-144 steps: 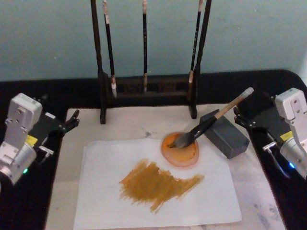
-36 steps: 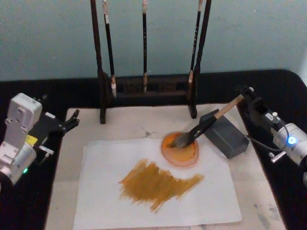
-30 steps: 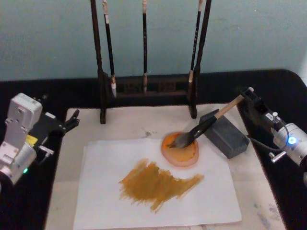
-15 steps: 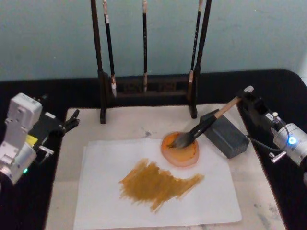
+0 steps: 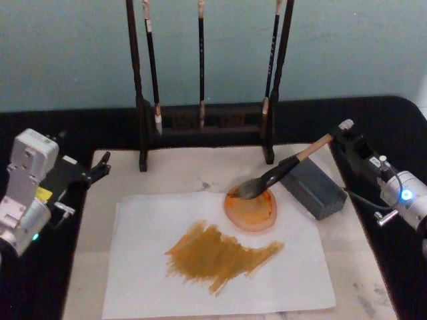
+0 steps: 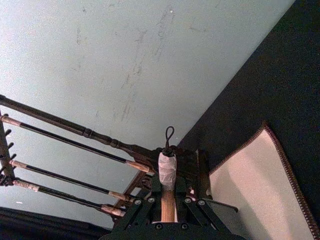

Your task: Pick up the brush from the inkstone, write on the paper, then place the brush back to its original position.

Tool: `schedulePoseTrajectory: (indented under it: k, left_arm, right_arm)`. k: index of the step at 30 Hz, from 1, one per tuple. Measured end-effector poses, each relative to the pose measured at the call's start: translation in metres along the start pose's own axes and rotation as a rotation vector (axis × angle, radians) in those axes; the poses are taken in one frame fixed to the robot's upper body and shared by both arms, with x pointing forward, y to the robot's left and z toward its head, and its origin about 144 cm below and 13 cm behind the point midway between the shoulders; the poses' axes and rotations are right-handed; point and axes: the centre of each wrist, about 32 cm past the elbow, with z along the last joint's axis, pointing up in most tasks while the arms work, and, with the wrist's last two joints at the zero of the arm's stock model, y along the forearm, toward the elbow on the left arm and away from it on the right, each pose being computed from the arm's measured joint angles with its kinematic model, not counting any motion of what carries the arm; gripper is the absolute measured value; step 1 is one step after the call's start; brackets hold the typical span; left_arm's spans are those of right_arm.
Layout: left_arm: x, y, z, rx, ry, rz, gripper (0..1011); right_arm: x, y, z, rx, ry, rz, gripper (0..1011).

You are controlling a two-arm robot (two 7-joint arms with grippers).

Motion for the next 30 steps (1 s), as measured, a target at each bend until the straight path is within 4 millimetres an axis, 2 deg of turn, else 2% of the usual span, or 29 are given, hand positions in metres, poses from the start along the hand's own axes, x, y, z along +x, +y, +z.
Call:
schedulePoseTrajectory:
  k: [8, 18, 30]
  left_arm:
    - [0.000, 0.000, 0.000, 0.000, 0.000, 0.000, 1010]
    - [0.000, 0.000, 0.000, 0.000, 0.000, 0.000, 1010]
    - [0.000, 0.000, 0.000, 0.000, 0.000, 0.000, 1010]
  right_arm:
    - [-0.003, 0.001, -0.001, -0.012, -0.022, 0.017, 160]
    - [-0.009, -0.004, 0.009, -0.019, -0.050, 0.067, 160]
    - [-0.008, -0.007, 0.011, -0.015, -0.069, 0.072, 160]
